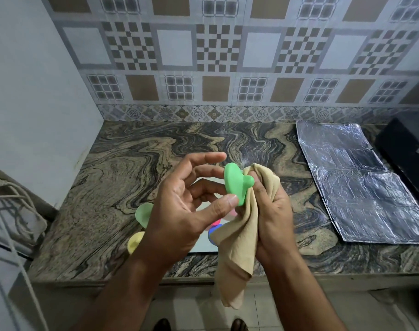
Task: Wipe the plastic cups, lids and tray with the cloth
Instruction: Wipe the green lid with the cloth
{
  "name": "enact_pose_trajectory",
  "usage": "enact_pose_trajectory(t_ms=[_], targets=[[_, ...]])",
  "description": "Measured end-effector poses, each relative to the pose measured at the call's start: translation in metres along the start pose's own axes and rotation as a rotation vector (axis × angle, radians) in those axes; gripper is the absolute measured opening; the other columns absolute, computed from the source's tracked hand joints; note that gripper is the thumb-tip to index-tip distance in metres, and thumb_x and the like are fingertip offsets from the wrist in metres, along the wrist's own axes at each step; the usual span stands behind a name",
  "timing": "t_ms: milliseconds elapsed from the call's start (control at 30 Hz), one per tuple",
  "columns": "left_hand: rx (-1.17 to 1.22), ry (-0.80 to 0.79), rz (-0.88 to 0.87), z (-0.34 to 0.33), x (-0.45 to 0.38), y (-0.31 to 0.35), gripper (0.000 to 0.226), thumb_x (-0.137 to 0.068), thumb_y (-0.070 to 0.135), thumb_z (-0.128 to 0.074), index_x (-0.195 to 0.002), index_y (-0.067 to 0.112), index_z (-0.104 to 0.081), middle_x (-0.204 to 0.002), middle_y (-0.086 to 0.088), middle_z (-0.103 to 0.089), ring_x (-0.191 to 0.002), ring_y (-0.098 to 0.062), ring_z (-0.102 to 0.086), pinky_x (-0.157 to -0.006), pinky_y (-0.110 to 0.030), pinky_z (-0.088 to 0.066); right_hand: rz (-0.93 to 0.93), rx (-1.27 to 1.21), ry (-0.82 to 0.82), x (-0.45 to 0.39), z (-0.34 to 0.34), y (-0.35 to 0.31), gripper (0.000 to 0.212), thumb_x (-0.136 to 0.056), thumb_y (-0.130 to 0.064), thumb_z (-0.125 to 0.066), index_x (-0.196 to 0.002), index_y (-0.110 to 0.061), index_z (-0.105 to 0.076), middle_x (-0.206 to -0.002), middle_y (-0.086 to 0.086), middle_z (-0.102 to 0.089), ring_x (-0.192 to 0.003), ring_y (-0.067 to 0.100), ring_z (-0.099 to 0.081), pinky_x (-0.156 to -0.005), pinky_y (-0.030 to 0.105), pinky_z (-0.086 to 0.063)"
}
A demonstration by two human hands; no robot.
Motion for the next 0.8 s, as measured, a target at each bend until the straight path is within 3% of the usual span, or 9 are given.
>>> enact_pose_trajectory(t_ms=[67, 133, 300, 400, 533, 667, 800], targets=[[-0.031, 0.004, -0.017, -0.001, 0.001, 0.001, 0.058, -0.076, 0.002, -0.081, -0.129, 0.016, -0.062, -0.107, -0.001, -0.072, -0.085, -0.017, -0.070, -0.083, -0.033, -0.060, -0.016, -0.011, 0.001, 0.000, 0.000, 0.002, 0.017, -0.094, -0.024, -0.077, -0.104, -0.013, -0.068, -0.095, 0.016, -0.062, -0.091, 0.033, -0.054, -0.088, 0.053, -0.045], [-0.094, 0.041, -0.028, 0.004, 0.001, 0.001, 0.053, -0.077, 0.007, -0.083, -0.125, 0.019, -0.065, -0.107, 0.000, -0.074, -0.085, -0.016, -0.071, -0.081, -0.034, -0.061, 0.036, -0.002, 0.046, 0.001, 0.001, -0.004, 0.022, -0.089, -0.026, -0.077, -0.105, -0.013, -0.069, -0.095, 0.012, -0.066, -0.088, 0.027, -0.060, -0.085, 0.044, -0.050], [-0.421, 0.134, -0.052, 0.022, -0.001, -0.011, 0.035, -0.077, 0.030, -0.088, -0.108, 0.029, -0.072, -0.105, 0.007, -0.079, -0.087, -0.018, -0.077, -0.082, -0.049, -0.063, 0.382, 0.365, 0.069, 0.006, 0.001, -0.033, 0.008, -0.098, -0.011, -0.072, -0.098, -0.013, -0.065, -0.082, -0.004, -0.066, -0.075, 0.010, -0.060, -0.071, 0.026, -0.051], [-0.444, 0.134, -0.030, 0.024, 0.000, -0.021, 0.032, -0.076, 0.039, -0.088, -0.102, 0.029, -0.073, -0.101, 0.008, -0.080, -0.087, -0.018, -0.079, -0.085, -0.046, -0.064, 0.471, 0.469, 0.068, 0.017, -0.009, -0.042, 0.012, -0.096, -0.007, -0.072, -0.097, -0.006, -0.060, -0.077, 0.000, -0.066, -0.067, 0.007, -0.059, -0.063, 0.020, -0.050], [-0.434, 0.161, -0.020, 0.027, -0.001, -0.026, 0.023, -0.081, 0.030, -0.089, -0.097, 0.023, -0.074, -0.096, 0.004, -0.081, -0.091, -0.015, -0.078, -0.087, -0.036, -0.062, 0.524, 0.506, 0.011, 0.025, -0.021, -0.046, 0.012, -0.095, -0.007, -0.073, -0.096, -0.004, -0.060, -0.078, 0.004, -0.067, -0.066, 0.006, -0.061, -0.062, 0.019, -0.051], [-0.030, 0.143, 0.220, 0.026, 0.000, -0.042, 0.015, -0.081, 0.029, -0.080, -0.092, 0.022, -0.074, -0.100, -0.014, -0.081, -0.095, -0.023, -0.075, -0.088, -0.038, -0.058, 0.496, 0.454, 0.023, 0.023, -0.018, -0.048, 0.013, -0.096, -0.011, -0.071, -0.094, -0.014, -0.059, -0.072, -0.011, -0.064, -0.062, 0.004, -0.057, -0.058, 0.021, -0.050], [0.542, 0.170, 0.467, 0.026, 0.002, -0.056, 0.032, -0.089, 0.025, -0.064, -0.115, 0.006, -0.071, -0.122, -0.026, -0.074, -0.105, -0.030, -0.077, -0.085, -0.028, -0.061, 0.505, 0.465, 0.047, 0.024, -0.013, -0.054, 0.013, -0.096, -0.015, -0.072, -0.094, -0.017, -0.059, -0.071, -0.013, -0.064, -0.062, 0.006, -0.058, -0.059, 0.025, -0.052]])
Point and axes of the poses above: each hand's wrist, its own x-axis away from the middle knuckle, its own z-axis out of the back of the hand, y = z × x, the point moved 7 cm from there along -x, towards the middle knuckle
